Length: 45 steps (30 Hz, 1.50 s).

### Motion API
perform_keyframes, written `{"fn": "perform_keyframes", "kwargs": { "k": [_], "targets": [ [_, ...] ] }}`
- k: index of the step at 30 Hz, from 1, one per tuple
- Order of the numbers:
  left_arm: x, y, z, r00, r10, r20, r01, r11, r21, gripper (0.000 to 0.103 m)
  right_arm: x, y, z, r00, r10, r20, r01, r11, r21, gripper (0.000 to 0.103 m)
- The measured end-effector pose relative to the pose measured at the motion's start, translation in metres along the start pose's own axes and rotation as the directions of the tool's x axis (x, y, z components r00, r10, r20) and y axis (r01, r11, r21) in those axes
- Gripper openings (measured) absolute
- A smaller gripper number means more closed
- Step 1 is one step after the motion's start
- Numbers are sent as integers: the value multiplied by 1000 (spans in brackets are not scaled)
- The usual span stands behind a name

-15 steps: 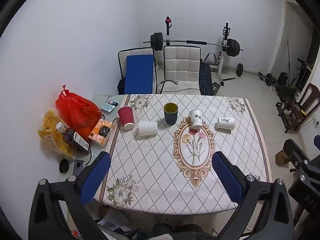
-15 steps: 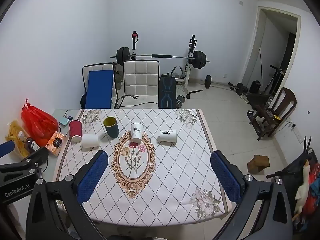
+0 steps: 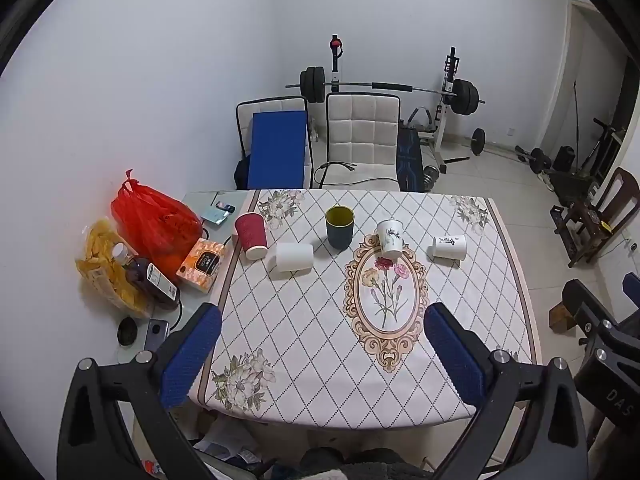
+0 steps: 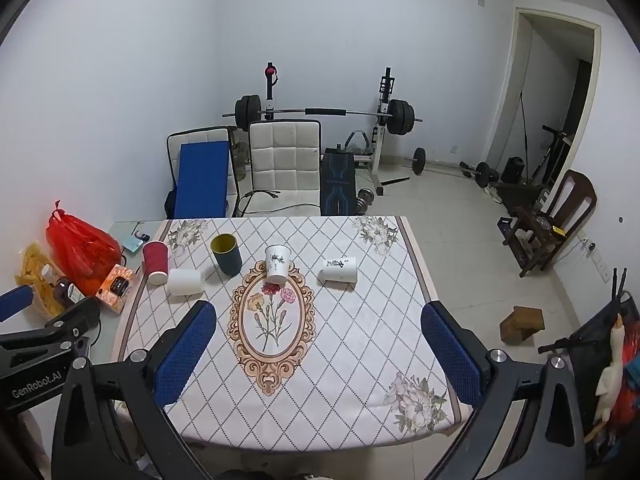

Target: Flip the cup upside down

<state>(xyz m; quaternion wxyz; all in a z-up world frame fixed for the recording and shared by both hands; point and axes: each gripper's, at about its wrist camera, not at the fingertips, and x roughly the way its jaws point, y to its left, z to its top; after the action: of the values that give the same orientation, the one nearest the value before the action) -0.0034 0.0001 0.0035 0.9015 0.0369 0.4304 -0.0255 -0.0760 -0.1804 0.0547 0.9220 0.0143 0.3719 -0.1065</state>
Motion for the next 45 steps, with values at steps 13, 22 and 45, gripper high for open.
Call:
{"fn": "perform_keyframes", "kwargs": {
  "k": [13, 22, 45],
  "targets": [
    [-5, -2, 2, 1000, 2, 15, -2, 1000, 0, 103, -4, -5, -2, 1000, 9, -8, -9, 1000, 15, 103],
    [-6, -2, 0, 1000, 1, 15, -1, 1000, 1, 103, -3, -1, -1, 1000, 10, -12, -10, 1000, 10, 103],
    [-5, -1, -3, 1000, 1, 18, -1, 1000, 2, 103, -3, 3, -1, 1000, 9, -9, -9, 1000, 12, 103]
  ]
}}
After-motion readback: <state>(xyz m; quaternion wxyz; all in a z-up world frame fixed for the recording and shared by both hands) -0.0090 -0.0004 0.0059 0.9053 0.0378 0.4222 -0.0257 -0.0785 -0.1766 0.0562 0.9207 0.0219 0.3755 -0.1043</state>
